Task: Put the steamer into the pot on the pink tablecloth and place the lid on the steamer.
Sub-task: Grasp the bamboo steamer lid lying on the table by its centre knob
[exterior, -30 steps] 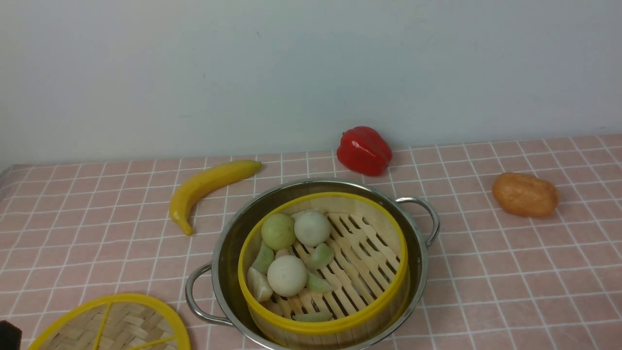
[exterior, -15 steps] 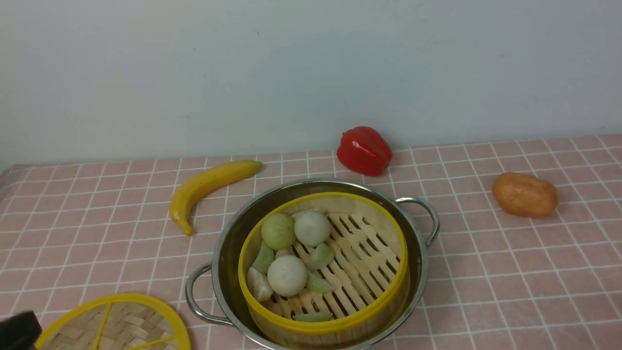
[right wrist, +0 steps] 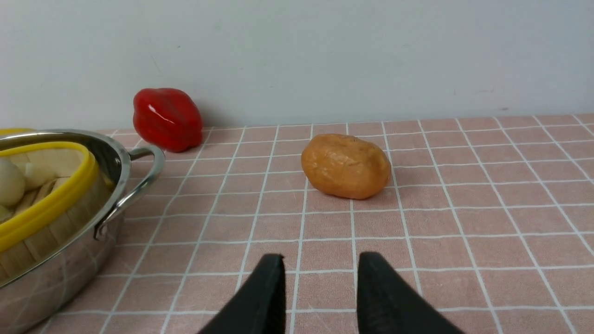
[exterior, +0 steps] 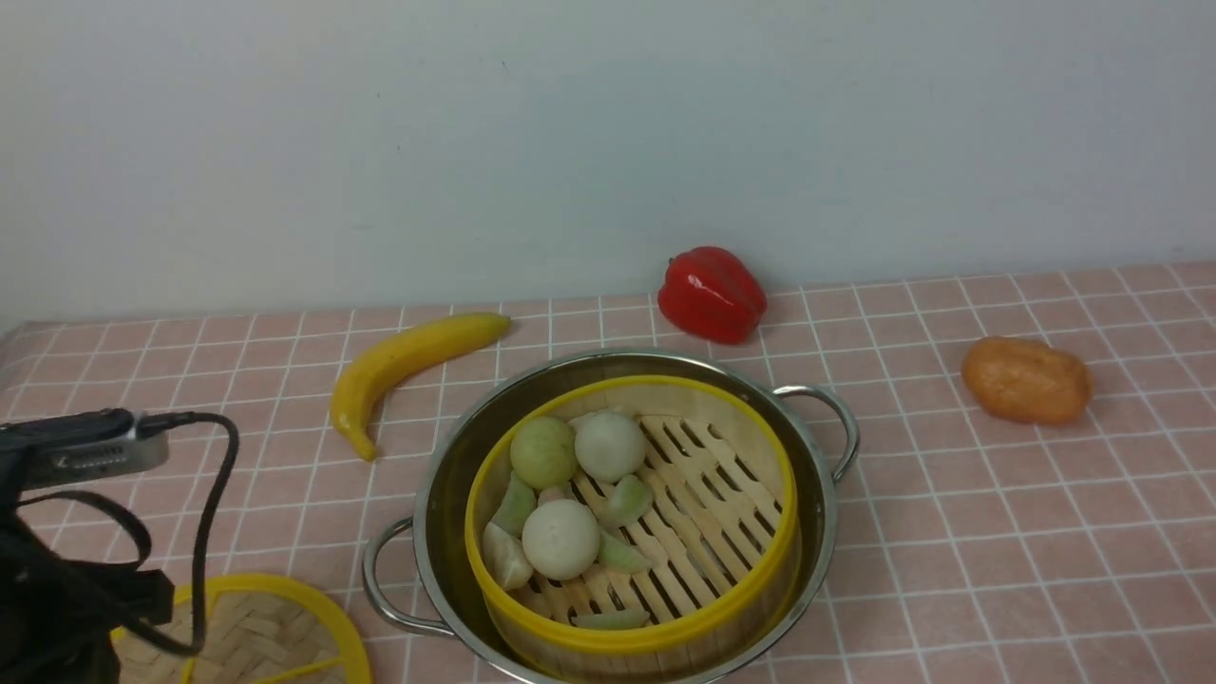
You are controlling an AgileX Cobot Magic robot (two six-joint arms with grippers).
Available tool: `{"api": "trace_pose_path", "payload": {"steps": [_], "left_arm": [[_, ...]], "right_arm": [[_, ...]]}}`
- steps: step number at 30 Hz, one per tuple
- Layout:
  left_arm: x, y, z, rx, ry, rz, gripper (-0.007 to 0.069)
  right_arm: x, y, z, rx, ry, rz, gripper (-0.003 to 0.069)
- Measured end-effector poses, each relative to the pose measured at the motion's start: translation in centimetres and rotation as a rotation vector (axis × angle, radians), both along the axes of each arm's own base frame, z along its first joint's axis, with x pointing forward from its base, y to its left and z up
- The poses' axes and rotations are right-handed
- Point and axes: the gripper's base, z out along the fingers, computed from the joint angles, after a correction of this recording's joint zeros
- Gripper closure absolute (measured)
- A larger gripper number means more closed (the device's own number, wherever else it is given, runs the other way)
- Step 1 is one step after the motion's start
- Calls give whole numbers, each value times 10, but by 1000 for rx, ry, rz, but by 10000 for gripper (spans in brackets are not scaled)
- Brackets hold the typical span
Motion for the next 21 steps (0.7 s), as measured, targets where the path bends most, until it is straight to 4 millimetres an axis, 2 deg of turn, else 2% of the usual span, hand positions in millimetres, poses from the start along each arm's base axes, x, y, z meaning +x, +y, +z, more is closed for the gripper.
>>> {"api": "trace_pose_path", "payload": {"steps": [3,5,10,18,21], "left_arm": [[11,1,-13,-13,29,-18,382],[20,2,-30,-24,73,-42,382],[30,1,-50,-53,112,-61,382],[35,-3,-64,-108,143,-77,382],[36,-3,-67,-113,164,-76,407]], "right_arm": [[0,0,0,0,0,0,419],[0,0,0,0,0,0,419],[0,0,0,0,0,0,419],[0,0,0,0,0,0,419],[0,0,0,0,0,0,419]]}}
